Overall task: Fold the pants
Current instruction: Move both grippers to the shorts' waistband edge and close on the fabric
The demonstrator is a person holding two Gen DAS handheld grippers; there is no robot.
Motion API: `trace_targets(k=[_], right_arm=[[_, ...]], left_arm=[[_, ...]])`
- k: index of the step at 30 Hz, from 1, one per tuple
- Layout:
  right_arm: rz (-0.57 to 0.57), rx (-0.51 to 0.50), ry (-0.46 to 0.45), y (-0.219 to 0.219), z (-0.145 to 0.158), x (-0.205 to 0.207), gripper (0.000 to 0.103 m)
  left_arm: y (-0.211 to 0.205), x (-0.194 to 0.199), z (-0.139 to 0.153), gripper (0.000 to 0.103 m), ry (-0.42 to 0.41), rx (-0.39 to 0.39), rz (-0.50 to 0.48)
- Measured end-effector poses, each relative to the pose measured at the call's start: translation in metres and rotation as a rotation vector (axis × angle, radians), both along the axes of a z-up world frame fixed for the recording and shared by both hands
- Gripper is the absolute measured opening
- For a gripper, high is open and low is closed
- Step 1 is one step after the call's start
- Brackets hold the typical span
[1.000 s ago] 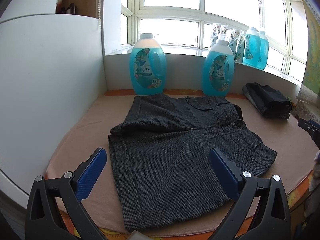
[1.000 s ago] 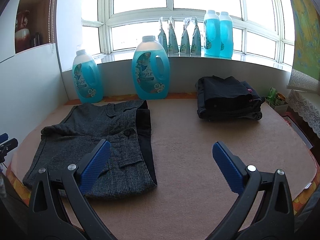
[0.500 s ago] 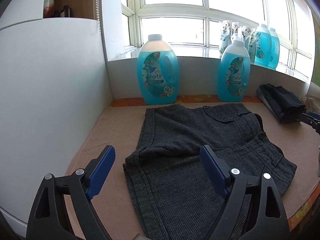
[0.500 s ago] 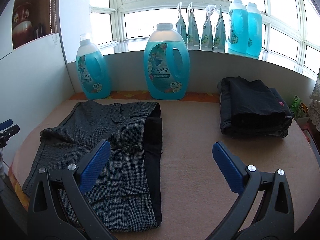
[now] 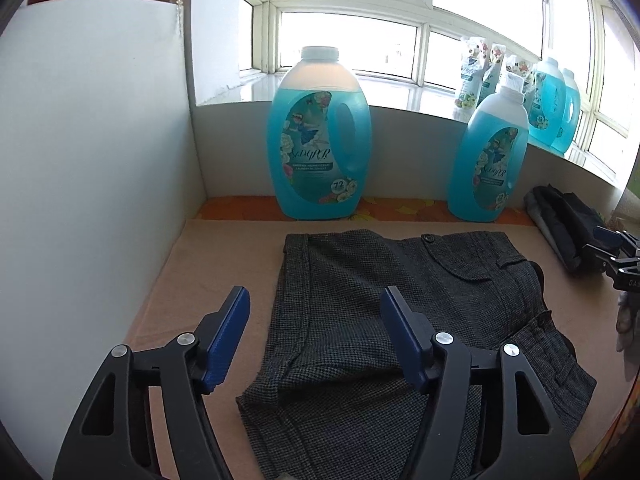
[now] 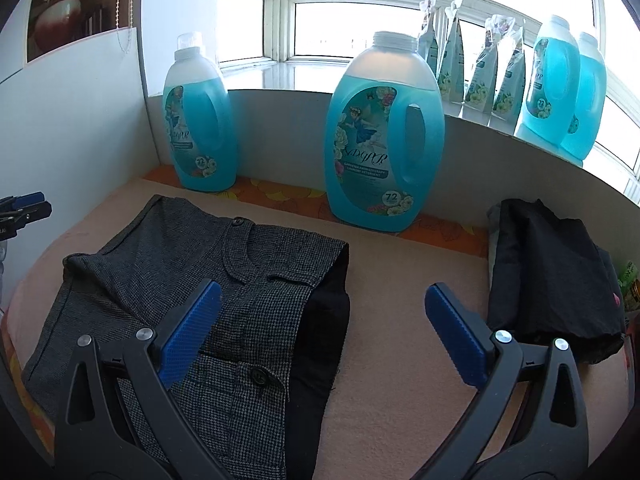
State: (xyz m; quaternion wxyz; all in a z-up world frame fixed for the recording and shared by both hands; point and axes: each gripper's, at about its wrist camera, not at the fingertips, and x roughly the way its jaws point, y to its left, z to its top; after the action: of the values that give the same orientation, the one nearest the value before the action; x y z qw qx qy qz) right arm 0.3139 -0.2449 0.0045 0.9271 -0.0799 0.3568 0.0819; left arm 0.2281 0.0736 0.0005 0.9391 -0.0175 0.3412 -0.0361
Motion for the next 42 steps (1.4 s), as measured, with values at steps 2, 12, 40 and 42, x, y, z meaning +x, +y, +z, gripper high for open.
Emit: trace_targets(k=[2,12,40,42], right_arm=[[0.026,0.0,0.023,0.003,-0.003,0.018,0.102],[0.109,0.031,0.175,0.002,-0.039,0.108,0.092],[0.186,0.16,0.354,-0.004,-0.134,0.189,0.086],[0.2,0.16,0.355,0.001,-0.133,0.187,0.073]], left_arm=[[0.011,0.02,-0.004,0.06,0.027,-0.03,0.019],[0.03,0.103,-0.048,0.059,0.186,-0.091,0.032],[0.012,0.212,-0.121,0.055,0.357,-0.08,-0.017],[0.007,0.209,-0.122,0.04,0.339,-0.098,-0.034]])
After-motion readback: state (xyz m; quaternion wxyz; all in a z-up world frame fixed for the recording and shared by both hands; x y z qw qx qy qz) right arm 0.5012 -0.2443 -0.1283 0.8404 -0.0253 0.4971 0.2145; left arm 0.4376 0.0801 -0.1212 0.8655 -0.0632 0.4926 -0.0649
